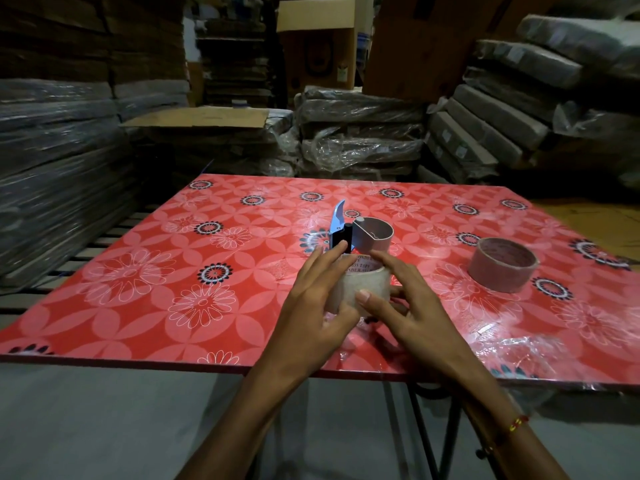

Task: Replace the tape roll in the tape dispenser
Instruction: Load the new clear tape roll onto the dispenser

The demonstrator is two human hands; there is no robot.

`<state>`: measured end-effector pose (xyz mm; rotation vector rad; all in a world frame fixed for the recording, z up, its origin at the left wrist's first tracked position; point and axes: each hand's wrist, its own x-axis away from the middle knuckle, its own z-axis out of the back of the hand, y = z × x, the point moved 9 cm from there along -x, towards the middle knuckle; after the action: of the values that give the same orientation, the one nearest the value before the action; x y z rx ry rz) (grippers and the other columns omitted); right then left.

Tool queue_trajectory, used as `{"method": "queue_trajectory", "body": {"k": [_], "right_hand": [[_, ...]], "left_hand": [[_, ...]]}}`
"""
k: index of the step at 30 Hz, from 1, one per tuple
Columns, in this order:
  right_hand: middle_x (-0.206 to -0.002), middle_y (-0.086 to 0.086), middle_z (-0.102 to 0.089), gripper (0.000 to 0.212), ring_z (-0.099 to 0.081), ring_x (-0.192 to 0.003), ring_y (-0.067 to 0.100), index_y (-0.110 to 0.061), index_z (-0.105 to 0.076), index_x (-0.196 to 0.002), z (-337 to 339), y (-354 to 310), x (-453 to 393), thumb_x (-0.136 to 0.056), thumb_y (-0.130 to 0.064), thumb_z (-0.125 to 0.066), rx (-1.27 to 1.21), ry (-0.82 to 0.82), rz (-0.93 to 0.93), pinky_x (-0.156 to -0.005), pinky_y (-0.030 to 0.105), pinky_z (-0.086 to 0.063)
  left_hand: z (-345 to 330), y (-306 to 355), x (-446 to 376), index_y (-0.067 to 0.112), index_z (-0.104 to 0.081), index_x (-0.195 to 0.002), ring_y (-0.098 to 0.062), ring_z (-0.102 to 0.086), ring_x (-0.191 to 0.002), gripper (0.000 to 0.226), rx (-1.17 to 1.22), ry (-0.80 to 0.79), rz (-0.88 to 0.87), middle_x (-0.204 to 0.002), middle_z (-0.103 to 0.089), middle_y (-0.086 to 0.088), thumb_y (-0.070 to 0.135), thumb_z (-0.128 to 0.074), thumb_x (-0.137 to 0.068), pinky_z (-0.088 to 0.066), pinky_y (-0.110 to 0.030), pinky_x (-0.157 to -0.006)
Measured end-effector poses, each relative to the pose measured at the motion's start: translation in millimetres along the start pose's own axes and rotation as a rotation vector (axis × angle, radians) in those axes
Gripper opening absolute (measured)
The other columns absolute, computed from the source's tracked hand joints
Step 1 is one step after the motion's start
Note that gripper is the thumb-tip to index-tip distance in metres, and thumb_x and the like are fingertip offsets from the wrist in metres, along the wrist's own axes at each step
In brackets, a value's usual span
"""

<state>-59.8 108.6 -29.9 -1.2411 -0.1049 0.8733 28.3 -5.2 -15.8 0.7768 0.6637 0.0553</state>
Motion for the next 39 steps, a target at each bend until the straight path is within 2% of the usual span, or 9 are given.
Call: {"method": "queue_trajectory", "body": {"k": [3, 6, 13, 21, 26, 33, 39], "right_hand": [[-0.134, -0.015, -0.051, 0.065, -0.063, -0.114, 0.007, -0.042, -0.048, -0.141, 0.6, 1.3, -0.1, -0.079, -0.051, -0.067, -0.013, 0.003, -0.006, -0.094, 0.036, -0.058], [-0.135, -0.018, -0.050, 0.066, -0.065, -0.112, 0.007, -0.044, -0.049, -0.140, 1.9, 2.0, 0.1, -0.077, -0.055, -0.067, -0.041, 0.013, -0.009, -0.093, 0.037, -0.059], [-0.135, -0.018, -0.051, 0.060, -0.064, -0.113, 0.005, -0.045, -0.049, -0.138, 1.8, 2.6, 0.1, -0.081, -0.043, -0.069, -0.076, 0.011, -0.011, -0.095, 0.034, -0.058], [-0.133, -0.017, -0.051, 0.060, -0.065, -0.113, 0.006, -0.042, -0.050, -0.140, 1.6, 2.9, 0.9, -0.083, -0.042, -0.069, -0.072, 0.017, -0.012, -0.094, 0.037, -0.058], [-0.133, -0.017, -0.052, 0.055, -0.065, -0.113, 0.004, -0.048, -0.050, -0.136, 2.6, 1.9, 2.1, -0.084, -0.042, -0.069, -0.079, 0.021, 0.000, -0.094, 0.033, -0.059], [-0.132, -0.017, -0.053, 0.053, -0.064, -0.111, 0.001, -0.052, -0.050, -0.131, 2.9, -1.7, 1.7, -0.083, -0.041, -0.069, -0.053, 0.033, 0.010, -0.093, 0.032, -0.058], [-0.126, -0.015, -0.053, 0.057, -0.064, -0.109, 0.002, -0.040, -0.052, -0.137, 1.4, -2.0, 2.1, -0.083, -0.042, -0.069, -0.028, 0.041, 0.015, -0.092, 0.031, -0.058]], "left_hand": [[0.1, 2.5, 0.1, 0.027, -0.043, -0.146, -0.007, -0.017, -0.150, 0.065, 0.017, -0.011, -0.010, -0.159, -0.028, 0.018, 0.034, -0.048, -0.081, -0.024, -0.039, -0.122], [-1.4, 6.2, 0.3, 0.030, -0.038, -0.149, -0.005, -0.013, -0.151, 0.068, 0.008, -0.033, -0.032, -0.160, -0.021, 0.021, 0.035, -0.050, -0.082, -0.024, -0.041, -0.122], [-1.3, 7.4, 0.1, 0.031, -0.036, -0.149, -0.004, -0.009, -0.151, 0.071, 0.015, -0.051, -0.037, -0.161, -0.018, 0.023, 0.036, -0.050, -0.080, -0.021, -0.042, -0.123], [-4.0, 7.4, 2.3, 0.030, -0.033, -0.151, -0.004, -0.004, -0.151, 0.073, -0.037, -0.050, -0.034, -0.161, -0.013, 0.024, 0.032, -0.044, -0.079, -0.017, -0.033, -0.123], [-6.2, 11.9, 3.7, 0.035, -0.023, -0.153, 0.000, 0.005, -0.150, 0.079, -0.044, -0.093, -0.028, -0.161, -0.003, 0.028, 0.040, -0.043, -0.077, -0.011, -0.025, -0.120], [-5.9, 7.2, 3.1, 0.032, -0.028, -0.153, -0.002, 0.000, -0.151, 0.077, -0.030, -0.078, -0.029, -0.162, -0.010, 0.025, 0.029, -0.049, -0.078, -0.013, -0.027, -0.121], [0.5, 6.6, 2.4, 0.033, -0.036, -0.149, -0.003, -0.013, -0.151, 0.063, 0.029, -0.014, -0.018, -0.160, -0.023, 0.022, 0.038, -0.041, -0.087, -0.020, -0.038, -0.124]]}}
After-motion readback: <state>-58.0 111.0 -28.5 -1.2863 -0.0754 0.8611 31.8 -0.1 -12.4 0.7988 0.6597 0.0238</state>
